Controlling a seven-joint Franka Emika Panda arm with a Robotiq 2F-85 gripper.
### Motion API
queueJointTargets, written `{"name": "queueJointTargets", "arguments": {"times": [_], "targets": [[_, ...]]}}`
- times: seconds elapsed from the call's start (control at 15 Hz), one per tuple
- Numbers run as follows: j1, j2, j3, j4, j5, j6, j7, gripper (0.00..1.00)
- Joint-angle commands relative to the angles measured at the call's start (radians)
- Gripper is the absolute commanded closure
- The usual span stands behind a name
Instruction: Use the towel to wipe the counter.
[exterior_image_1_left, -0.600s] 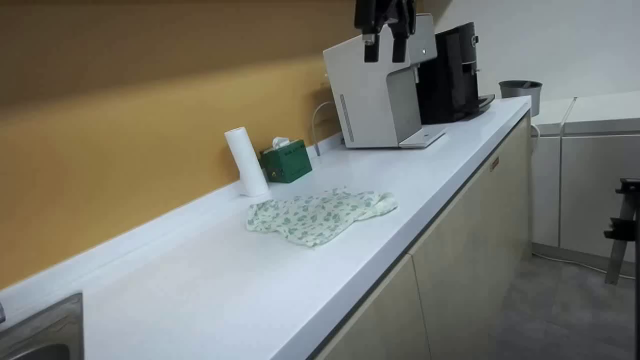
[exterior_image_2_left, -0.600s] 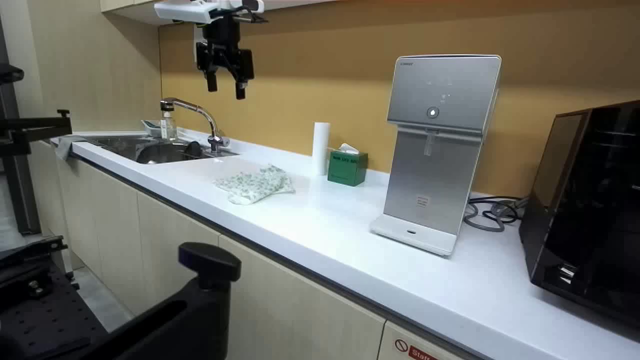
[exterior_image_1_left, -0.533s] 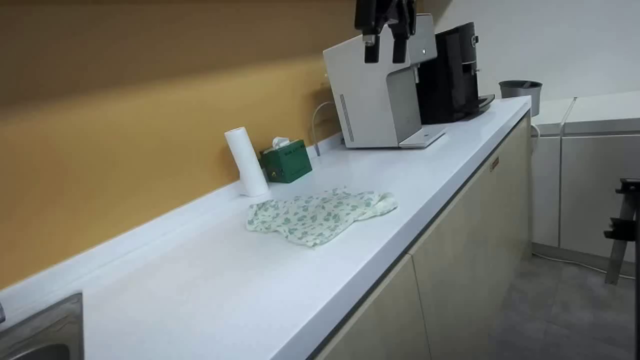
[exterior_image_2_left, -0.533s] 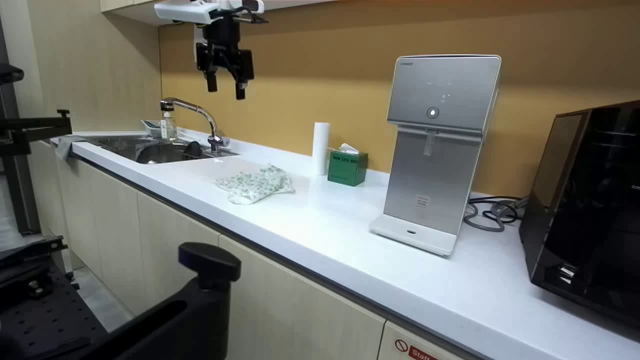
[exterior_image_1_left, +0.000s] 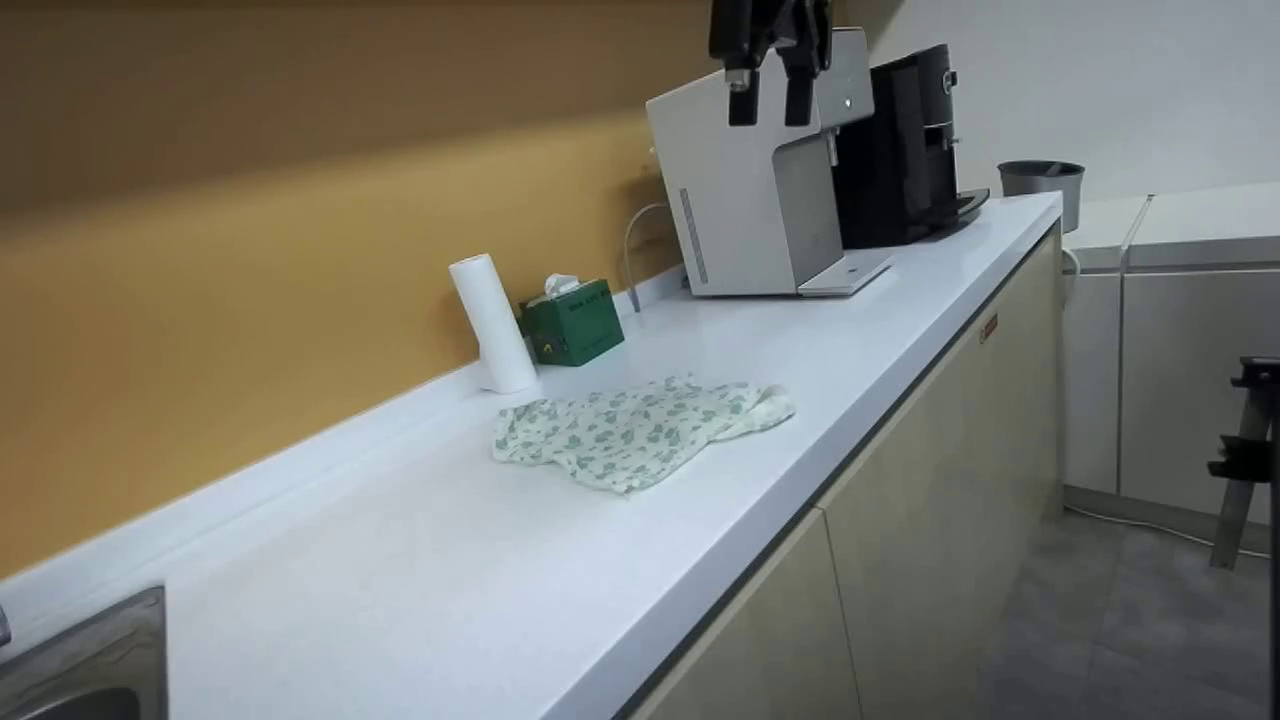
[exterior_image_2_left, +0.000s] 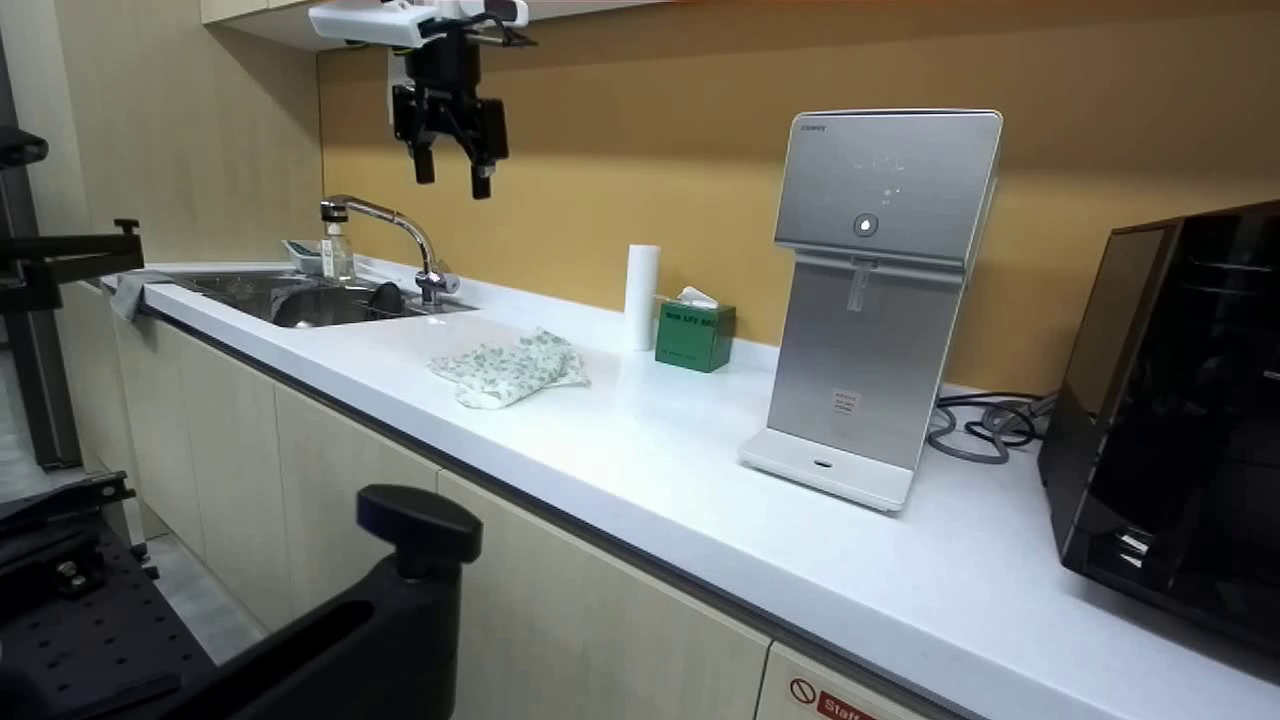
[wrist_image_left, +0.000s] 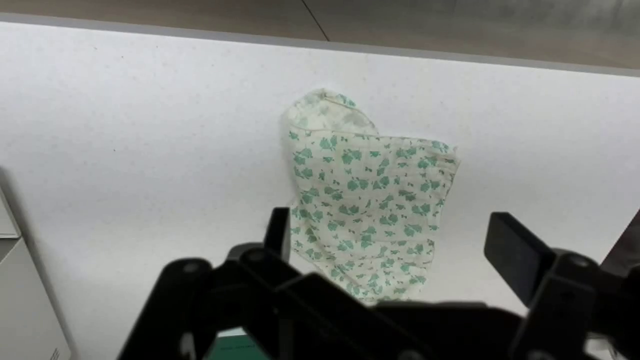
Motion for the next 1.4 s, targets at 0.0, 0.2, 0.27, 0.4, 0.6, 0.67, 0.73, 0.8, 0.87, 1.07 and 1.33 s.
{"name": "queueJointTargets", "arguments": {"times": [0.0, 0.2, 0.27, 0.4, 0.6, 0.67, 0.73, 0.8, 0.87, 1.07, 1.33], "targets": [[-0.007, 0.000, 0.006, 0.002, 0.003, -0.004, -0.002, 0.00], [-0.008, 0.006, 0.011, 0.003, -0.005, 0.021, 0.000, 0.00], [-0.007, 0.022, 0.014, 0.014, -0.008, 0.041, -0.004, 0.00], [-0.002, 0.068, 0.016, 0.039, -0.017, 0.075, -0.027, 0.00], [0.004, 0.169, 0.021, 0.093, -0.033, 0.088, -0.072, 0.00], [0.008, 0.212, 0.023, 0.119, -0.033, 0.071, -0.090, 0.00], [0.013, 0.250, 0.023, 0.144, -0.027, 0.048, -0.113, 0.00], [0.017, 0.293, 0.028, 0.173, -0.022, 0.022, -0.133, 0.00], [0.016, 0.327, 0.036, 0.195, -0.030, 0.002, -0.142, 0.00], [0.018, 0.443, 0.063, 0.273, -0.031, -0.046, -0.180, 0.00], [0.014, 0.581, 0.102, 0.365, -0.048, -0.051, -0.185, 0.00]]}}
